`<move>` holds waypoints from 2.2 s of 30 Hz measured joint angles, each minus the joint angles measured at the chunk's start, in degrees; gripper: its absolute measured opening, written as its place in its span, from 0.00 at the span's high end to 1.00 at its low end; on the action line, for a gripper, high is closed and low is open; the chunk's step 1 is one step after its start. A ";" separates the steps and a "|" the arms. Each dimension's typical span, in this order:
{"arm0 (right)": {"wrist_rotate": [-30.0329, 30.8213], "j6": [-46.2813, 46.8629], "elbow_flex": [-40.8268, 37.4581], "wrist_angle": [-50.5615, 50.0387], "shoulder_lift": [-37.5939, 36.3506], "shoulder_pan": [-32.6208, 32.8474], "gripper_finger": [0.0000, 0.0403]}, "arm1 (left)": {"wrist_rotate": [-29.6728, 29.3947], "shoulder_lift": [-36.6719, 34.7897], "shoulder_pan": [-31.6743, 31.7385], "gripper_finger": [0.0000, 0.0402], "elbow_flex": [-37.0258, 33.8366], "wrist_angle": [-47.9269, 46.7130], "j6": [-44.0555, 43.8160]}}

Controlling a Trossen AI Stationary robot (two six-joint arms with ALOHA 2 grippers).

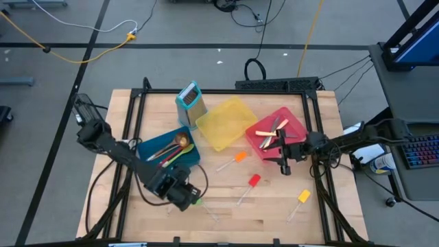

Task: Pick & Place Kitchen Items
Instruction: Put the green spatula into the yellow bin

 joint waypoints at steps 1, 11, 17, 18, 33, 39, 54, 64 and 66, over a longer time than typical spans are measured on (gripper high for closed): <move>-0.04 -0.32 0.35 -0.35 0.64 -0.02 0.60 | 0.45 -0.05 -0.34 0.56 -1.30 1.02 -1.67; 0.05 -9.28 2.79 1.46 4.98 -0.04 0.60 | 4.07 0.42 -2.47 0.56 -8.77 2.46 -11.09; -0.04 -12.12 3.60 1.83 5.88 -0.04 0.60 | 3.25 1.34 -3.14 0.56 -10.68 3.24 -13.26; -0.08 -12.25 3.63 1.90 5.85 -0.04 0.60 | 3.33 1.51 -3.16 0.56 -11.06 3.29 -13.51; -0.13 -13.05 3.81 3.22 5.94 -0.04 0.60 | 3.00 8.20 -2.81 0.56 -13.35 4.16 -17.18; -0.15 -13.23 3.81 3.19 5.94 -0.04 0.60 | 2.30 8.28 -2.51 0.61 -13.49 6.32 -15.75; -0.15 -13.25 3.82 3.19 5.94 -0.04 0.60 | -0.81 8.61 -1.35 0.77 -12.25 8.23 -11.47; -0.18 -13.43 3.85 3.19 5.94 -0.04 0.60 | -14.08 8.73 3.80 0.76 -3.04 11.87 7.60; -0.18 -13.43 3.85 3.22 5.94 -0.04 0.60 | -16.42 8.65 6.23 0.76 -0.95 11.92 13.26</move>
